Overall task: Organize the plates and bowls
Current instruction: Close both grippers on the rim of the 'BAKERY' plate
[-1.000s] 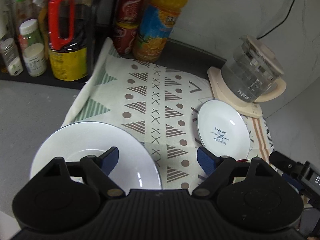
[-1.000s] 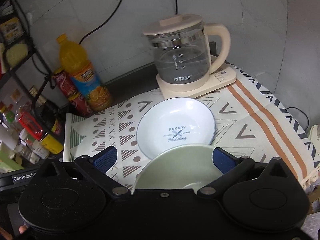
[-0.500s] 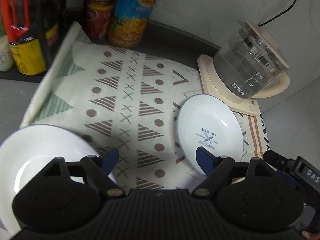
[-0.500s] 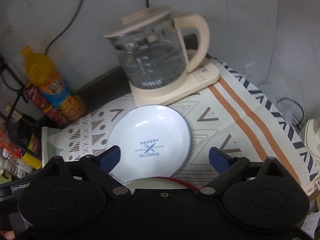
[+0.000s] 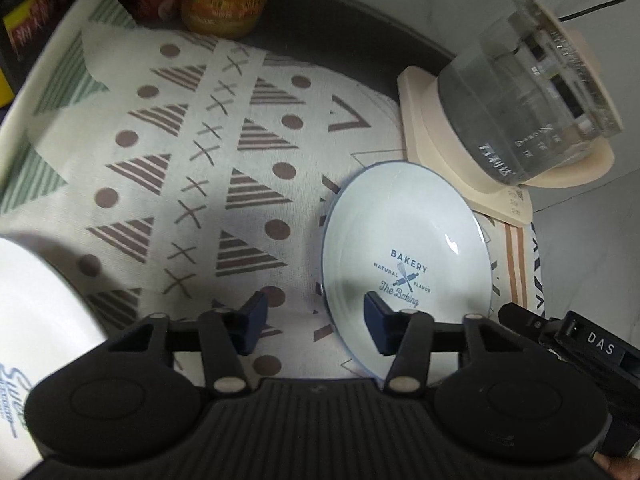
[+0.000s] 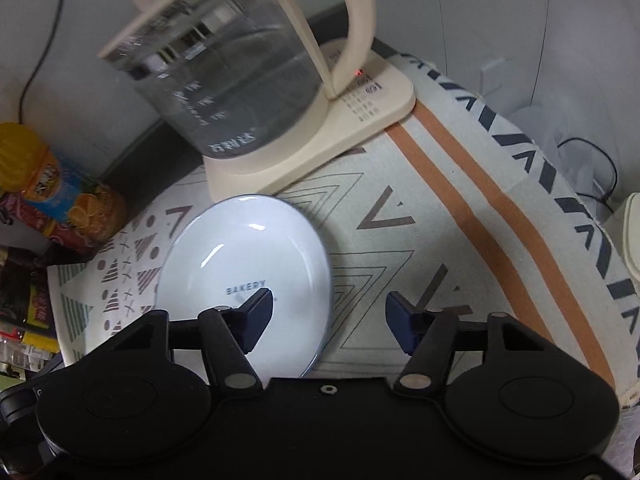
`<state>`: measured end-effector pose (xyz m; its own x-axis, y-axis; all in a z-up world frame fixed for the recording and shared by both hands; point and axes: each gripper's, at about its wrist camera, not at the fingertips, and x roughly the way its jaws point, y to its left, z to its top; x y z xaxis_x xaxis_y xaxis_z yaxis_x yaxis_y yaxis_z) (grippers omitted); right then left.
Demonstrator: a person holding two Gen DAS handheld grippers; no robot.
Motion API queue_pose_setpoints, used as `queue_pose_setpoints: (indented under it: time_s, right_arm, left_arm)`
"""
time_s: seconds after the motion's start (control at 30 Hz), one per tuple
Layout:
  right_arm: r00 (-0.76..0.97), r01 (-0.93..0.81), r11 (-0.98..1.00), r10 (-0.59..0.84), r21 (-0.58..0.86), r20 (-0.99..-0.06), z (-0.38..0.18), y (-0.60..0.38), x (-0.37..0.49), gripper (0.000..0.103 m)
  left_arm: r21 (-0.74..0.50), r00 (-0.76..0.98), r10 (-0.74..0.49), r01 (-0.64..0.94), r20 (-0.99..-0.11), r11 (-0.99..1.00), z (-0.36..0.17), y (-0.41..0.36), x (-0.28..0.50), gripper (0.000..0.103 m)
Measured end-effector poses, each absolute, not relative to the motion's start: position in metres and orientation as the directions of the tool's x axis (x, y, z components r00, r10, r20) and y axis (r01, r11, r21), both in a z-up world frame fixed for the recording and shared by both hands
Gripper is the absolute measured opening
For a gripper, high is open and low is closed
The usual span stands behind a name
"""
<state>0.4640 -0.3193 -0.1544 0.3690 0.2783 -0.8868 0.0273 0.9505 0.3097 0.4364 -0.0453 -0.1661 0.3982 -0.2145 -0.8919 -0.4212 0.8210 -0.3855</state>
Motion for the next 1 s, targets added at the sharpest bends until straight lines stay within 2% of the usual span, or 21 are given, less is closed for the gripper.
queue_pose_setpoints:
  time_s: [0.07,0.2,0.37,0.43,0.8,0.9,0.93,1.0]
  right_arm:
    - [0.345,0.033,0.949,0.283,0.313,-0.895,-0.161,-0.32,0.472,0.059]
    - [0.293,0.029,0.947,0.297,0.319,-0.909,-0.175,-0.32,0.485,0.052]
    - [0.237,0.045,0.941,0.315,0.335,-0.919,-0.189,-0.319,0.494,0.036]
    - [0.227,0.054,0.94,0.318,0.338,-0.921,-0.193,-0.32,0.496,0.031]
    - [0.212,0.015,0.931,0.355,0.366,-0.911,-0.196,-0.319,0.506,0.028]
    - [0.212,-0.014,0.93,0.362,0.368,-0.907,-0.197,-0.316,0.508,0.022]
    - [0.206,-0.019,0.923,0.379,0.383,-0.902,-0.197,-0.316,0.509,0.015]
    - [0.207,-0.017,0.922,0.381,0.386,-0.901,-0.197,-0.314,0.507,0.014]
  left_arm:
    - [-0.393,0.383,-0.228,-0.437,-0.895,0.809,-0.172,-0.045,0.44,0.04]
    - [-0.403,0.36,-0.25,-0.453,-0.899,0.795,-0.182,-0.046,0.447,0.032]
    - [-0.41,0.346,-0.264,-0.472,-0.9,0.78,-0.191,-0.048,0.45,0.021]
    - [-0.423,0.347,-0.276,-0.48,-0.896,0.768,-0.195,-0.048,0.449,0.02]
    - [-0.459,0.363,-0.31,-0.468,-0.879,0.755,-0.203,-0.05,0.455,0.012]
    - [-0.47,0.369,-0.319,-0.464,-0.873,0.751,-0.204,-0.049,0.454,0.011]
    - [-0.471,0.37,-0.319,-0.464,-0.873,0.75,-0.203,-0.048,0.454,0.011]
    - [-0.467,0.373,-0.313,-0.46,-0.873,0.755,-0.201,-0.048,0.452,0.01]
